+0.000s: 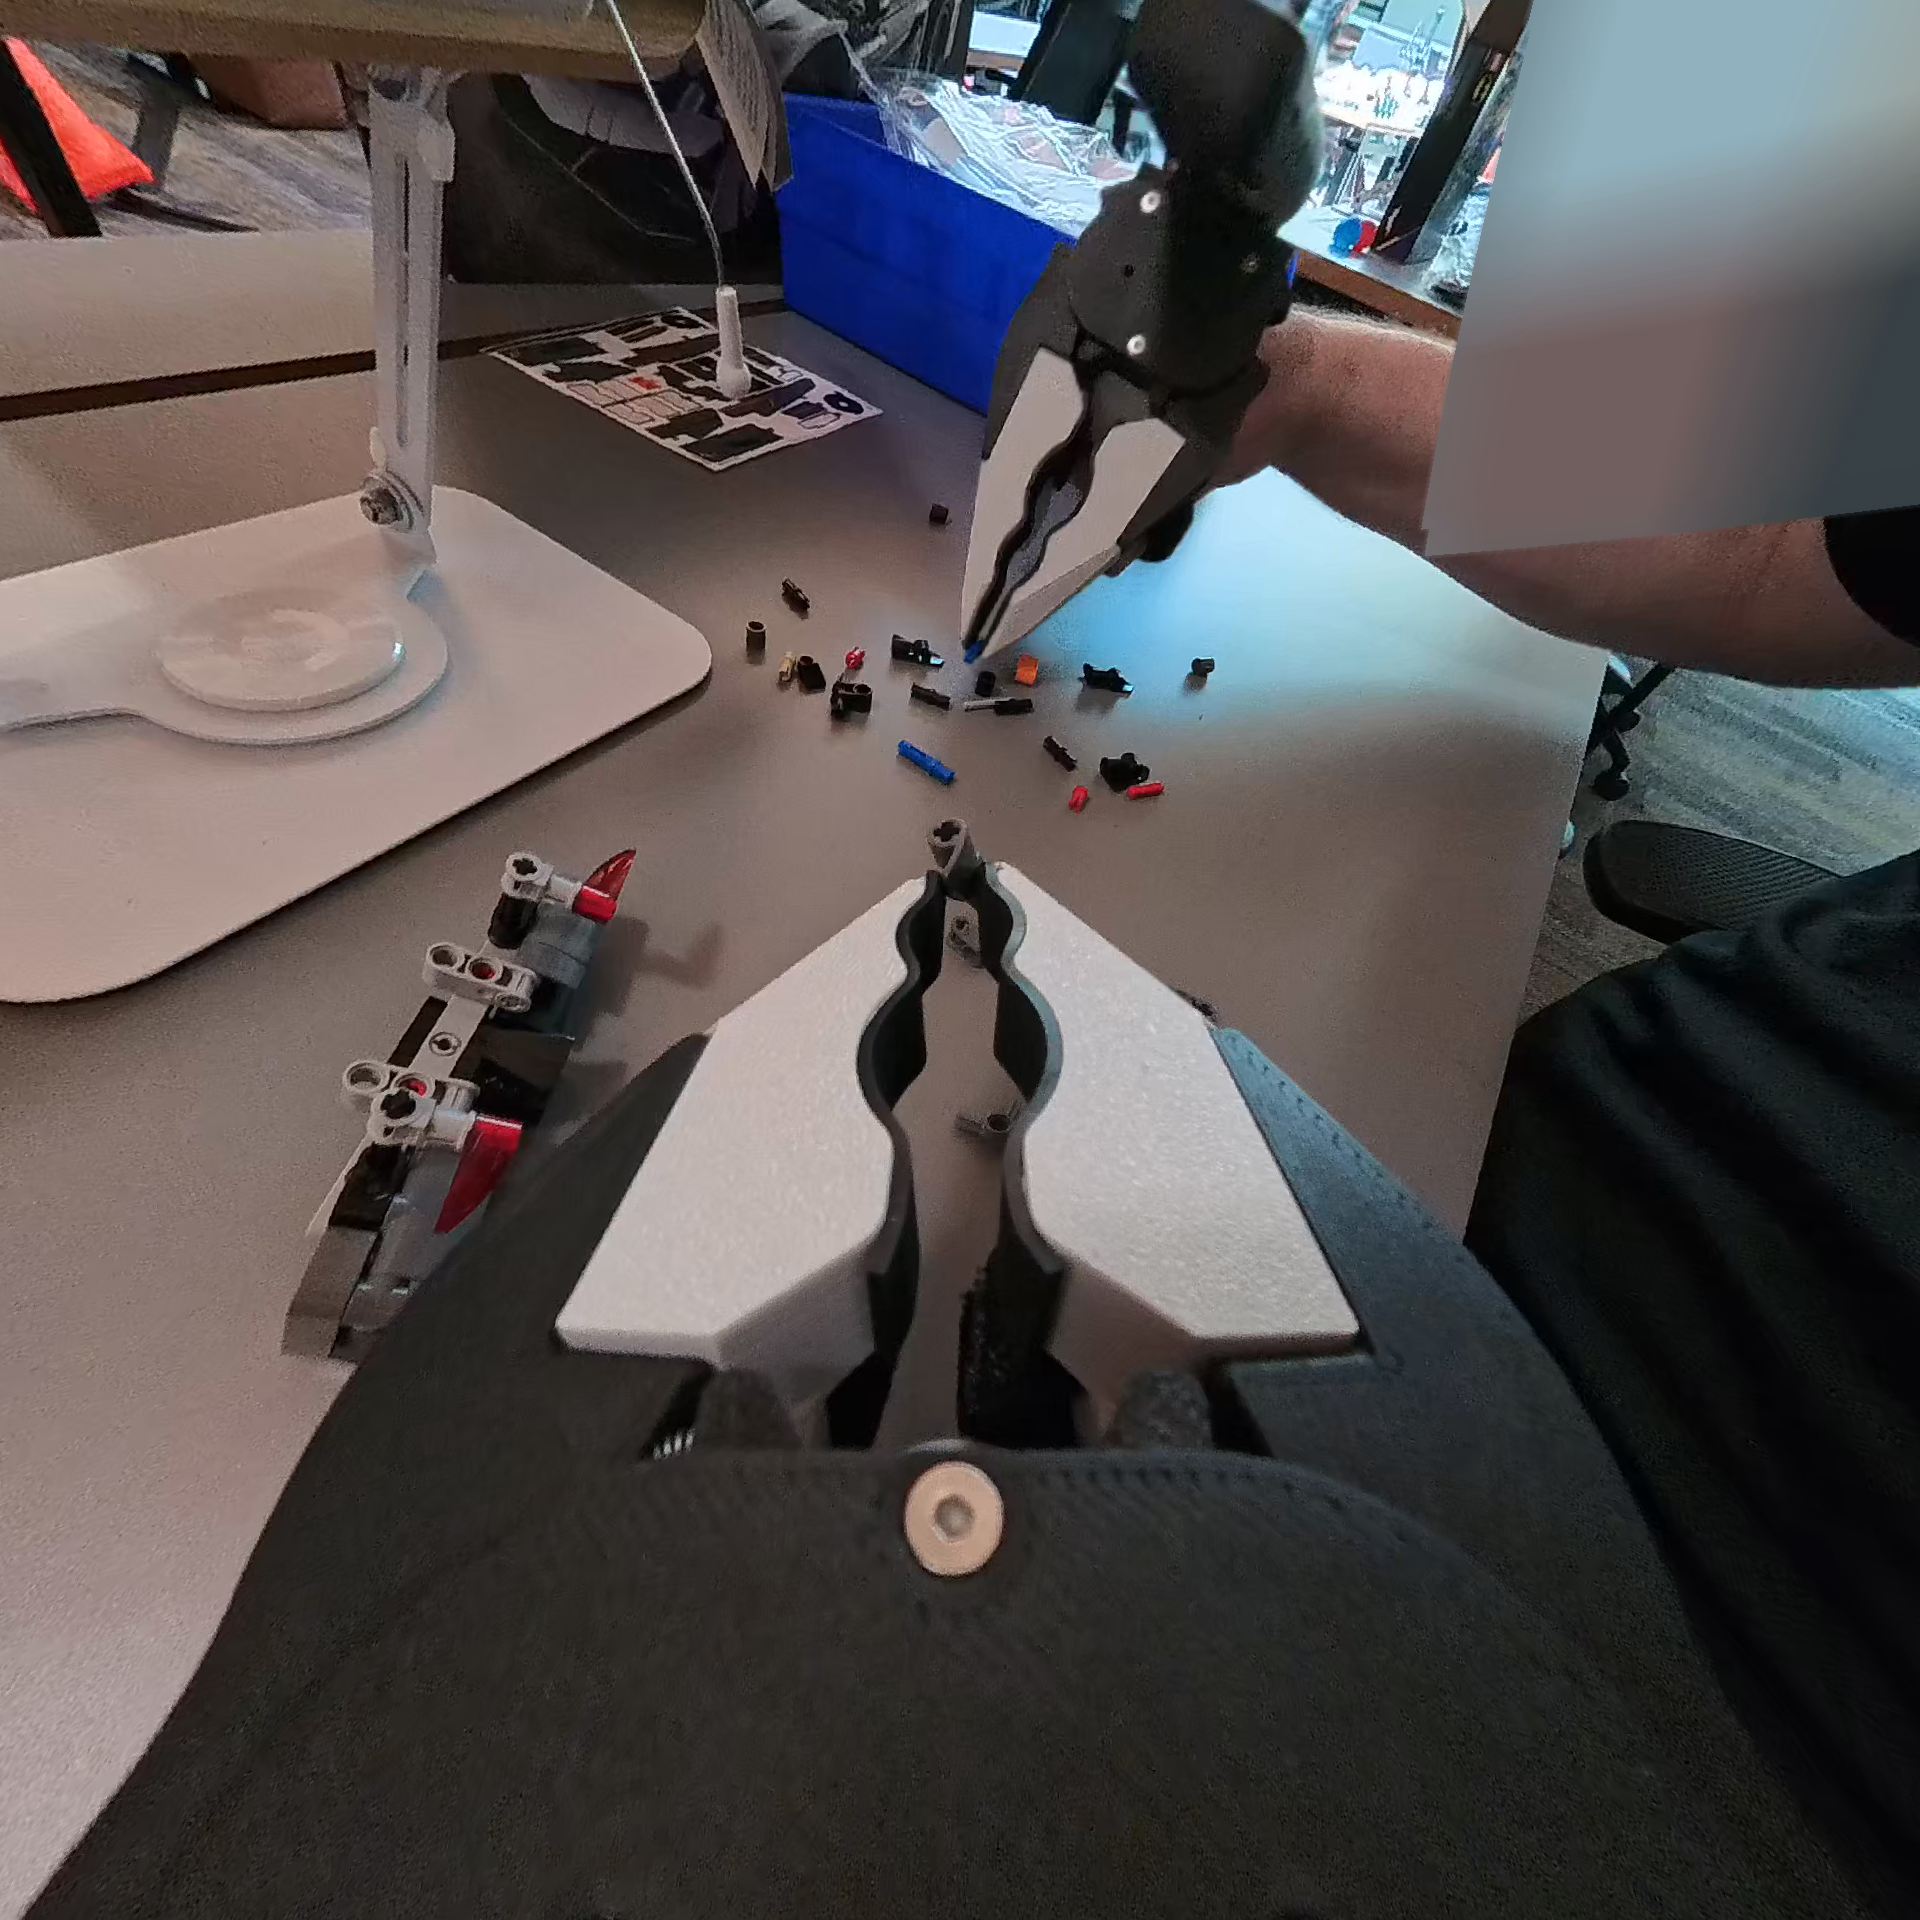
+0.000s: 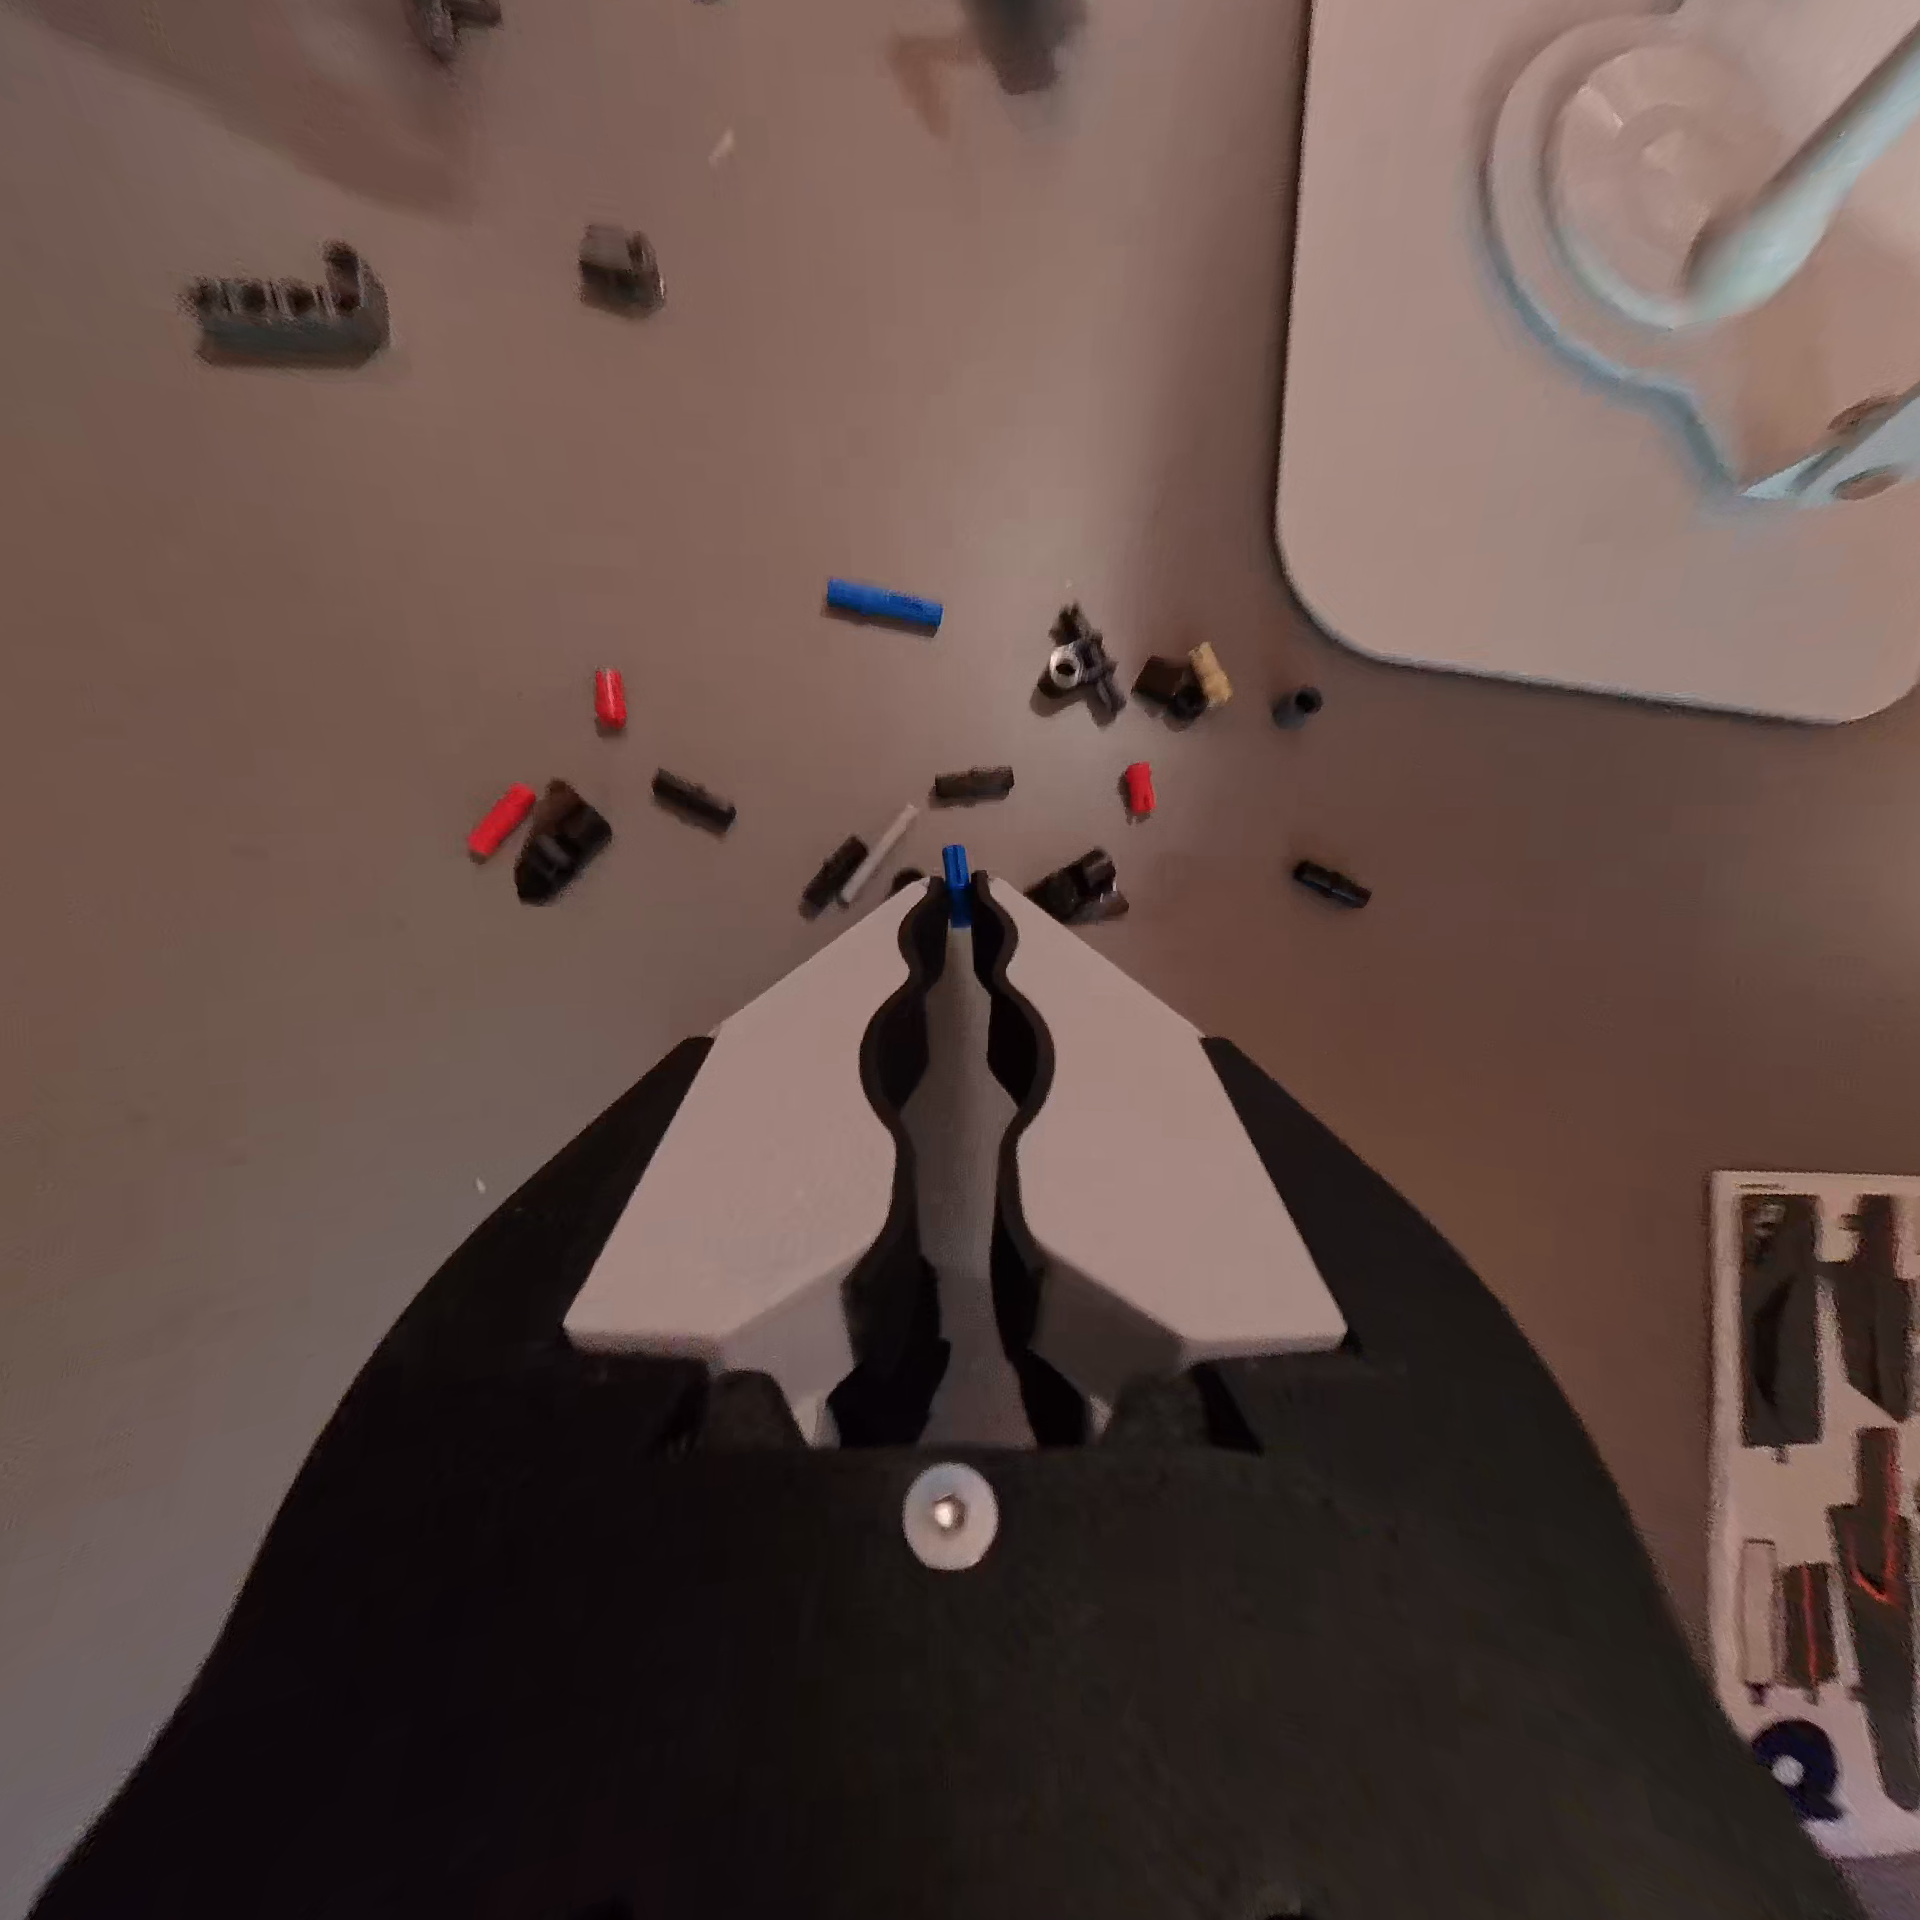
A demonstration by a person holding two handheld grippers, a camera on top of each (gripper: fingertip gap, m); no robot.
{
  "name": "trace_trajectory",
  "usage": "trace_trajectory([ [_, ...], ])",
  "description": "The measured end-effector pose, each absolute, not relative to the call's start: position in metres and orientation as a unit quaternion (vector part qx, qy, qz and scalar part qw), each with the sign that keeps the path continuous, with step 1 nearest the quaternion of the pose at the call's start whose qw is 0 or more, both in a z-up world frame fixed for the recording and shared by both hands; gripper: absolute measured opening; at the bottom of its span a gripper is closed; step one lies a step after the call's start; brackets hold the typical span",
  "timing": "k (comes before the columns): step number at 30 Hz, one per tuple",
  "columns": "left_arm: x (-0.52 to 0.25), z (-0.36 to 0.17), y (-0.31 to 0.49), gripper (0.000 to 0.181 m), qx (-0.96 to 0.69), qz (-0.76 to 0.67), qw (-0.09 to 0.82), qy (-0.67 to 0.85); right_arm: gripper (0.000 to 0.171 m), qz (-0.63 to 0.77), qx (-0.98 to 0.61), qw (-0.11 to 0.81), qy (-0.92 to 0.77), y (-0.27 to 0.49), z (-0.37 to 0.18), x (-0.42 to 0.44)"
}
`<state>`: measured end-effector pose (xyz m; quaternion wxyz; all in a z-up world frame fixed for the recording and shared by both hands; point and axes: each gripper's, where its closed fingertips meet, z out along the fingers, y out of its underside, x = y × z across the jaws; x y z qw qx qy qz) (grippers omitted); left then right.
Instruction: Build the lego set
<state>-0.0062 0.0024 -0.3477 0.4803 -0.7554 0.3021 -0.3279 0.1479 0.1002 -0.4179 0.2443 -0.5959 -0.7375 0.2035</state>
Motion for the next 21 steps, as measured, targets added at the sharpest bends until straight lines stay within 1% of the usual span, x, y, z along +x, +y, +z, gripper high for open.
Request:
trace_trajectory([
  [5,0.002,-0.347,0.001,0.004,-0.748,-0.319,0.488,0.319,0.001,0.202,-0.548,0.325,-0.744,0.052,-0.373,0.094],
  [10,0.008,-0.342,-0.001,0.004,-0.741,-0.312,0.498,0.326,0.001,0.213,-0.505,0.379,-0.746,0.013,-0.349,0.043],
  [14,0.01,-0.339,-0.004,0.004,-0.736,-0.296,0.504,0.341,0.001,0.248,-0.507,0.373,-0.736,0.005,-0.344,0.023],
  [21,0.011,-0.338,-0.005,0.004,-0.731,-0.259,0.513,0.367,0.001,0.271,-0.504,0.348,-0.743,-0.003,-0.34,0.013],
])
